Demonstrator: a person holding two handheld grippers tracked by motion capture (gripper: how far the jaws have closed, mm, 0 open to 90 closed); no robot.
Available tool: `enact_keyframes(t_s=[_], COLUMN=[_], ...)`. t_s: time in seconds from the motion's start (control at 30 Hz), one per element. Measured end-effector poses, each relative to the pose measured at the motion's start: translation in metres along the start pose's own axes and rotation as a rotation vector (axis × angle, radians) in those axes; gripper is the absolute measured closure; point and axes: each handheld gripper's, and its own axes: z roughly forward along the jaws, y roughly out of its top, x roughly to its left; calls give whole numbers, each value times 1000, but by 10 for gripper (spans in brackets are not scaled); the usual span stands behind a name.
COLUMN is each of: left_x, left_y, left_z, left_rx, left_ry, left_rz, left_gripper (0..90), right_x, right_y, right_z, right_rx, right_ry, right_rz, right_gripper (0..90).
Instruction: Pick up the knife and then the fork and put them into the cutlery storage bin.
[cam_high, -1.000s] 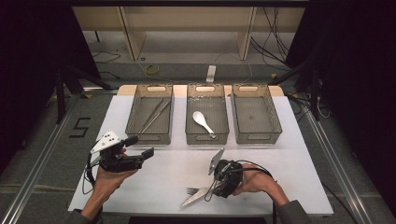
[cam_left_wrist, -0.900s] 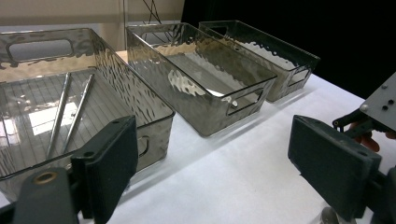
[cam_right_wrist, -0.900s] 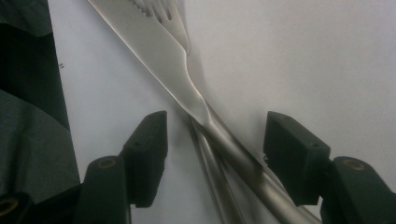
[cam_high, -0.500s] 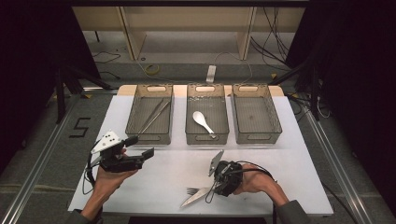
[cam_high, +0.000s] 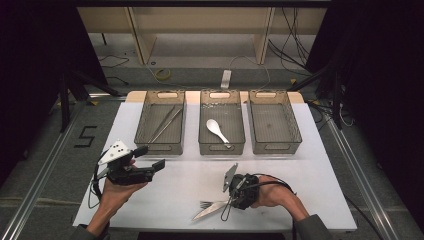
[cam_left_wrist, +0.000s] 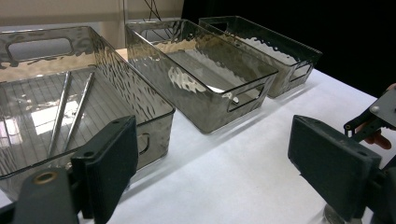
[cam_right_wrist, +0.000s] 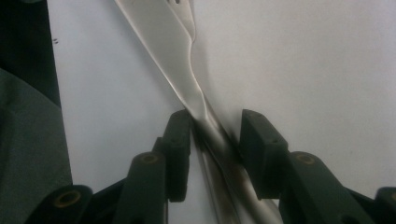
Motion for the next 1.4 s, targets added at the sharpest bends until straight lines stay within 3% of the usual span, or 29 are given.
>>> enact_keyframes(t_s=[0.2, 0.27, 0.47, 0.8, 1.13, 1.4], left_x=[0, 0, -1, 0, 0, 0], left_y=[0, 0, 0, 0, 0, 0], left_z=[0, 0, 1, 1, 1, 0], left_rx=[0, 0, 6, 9, 10, 8], left_ry=[2, 2, 0, 1, 1, 1], left_rz=[-1, 0, 4, 4, 4, 5], left_gripper=[157, 157, 157, 157, 158, 157], right_x=[4, 5, 4, 8, 8, 4], right_y=[1, 1, -3, -5, -7, -7], right_z=[-2, -2, -3, -4, -10, -20], right_rx=[18, 27, 26, 33, 5, -37], right_ry=[-9, -4, 15, 9, 14, -11], right_rz=[-73, -69, -119, -186, -192, -139], right_gripper=[697, 704, 734, 798, 808, 809])
